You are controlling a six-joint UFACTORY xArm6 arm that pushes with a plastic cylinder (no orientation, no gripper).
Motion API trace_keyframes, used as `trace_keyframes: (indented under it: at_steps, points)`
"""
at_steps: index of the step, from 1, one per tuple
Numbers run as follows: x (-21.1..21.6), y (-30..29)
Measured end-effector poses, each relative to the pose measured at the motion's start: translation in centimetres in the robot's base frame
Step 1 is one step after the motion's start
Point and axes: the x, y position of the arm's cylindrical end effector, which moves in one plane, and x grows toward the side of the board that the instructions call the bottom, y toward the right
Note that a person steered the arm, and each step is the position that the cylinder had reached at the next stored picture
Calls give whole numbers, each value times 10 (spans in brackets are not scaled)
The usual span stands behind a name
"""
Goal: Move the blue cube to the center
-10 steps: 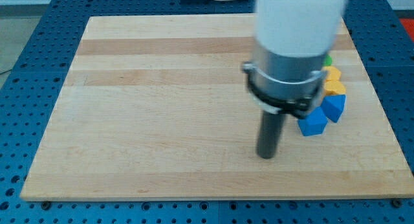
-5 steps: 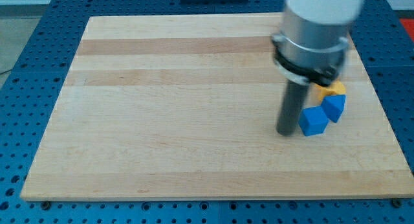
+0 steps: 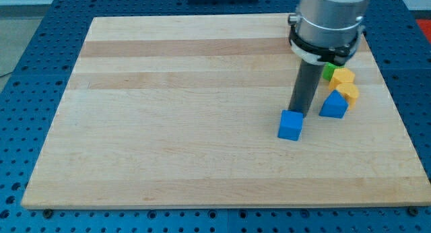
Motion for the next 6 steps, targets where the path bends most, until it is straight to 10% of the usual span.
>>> trace_keyframes:
  at_steps: [3,6]
  points:
    - [70,88]
    - [-71,-129]
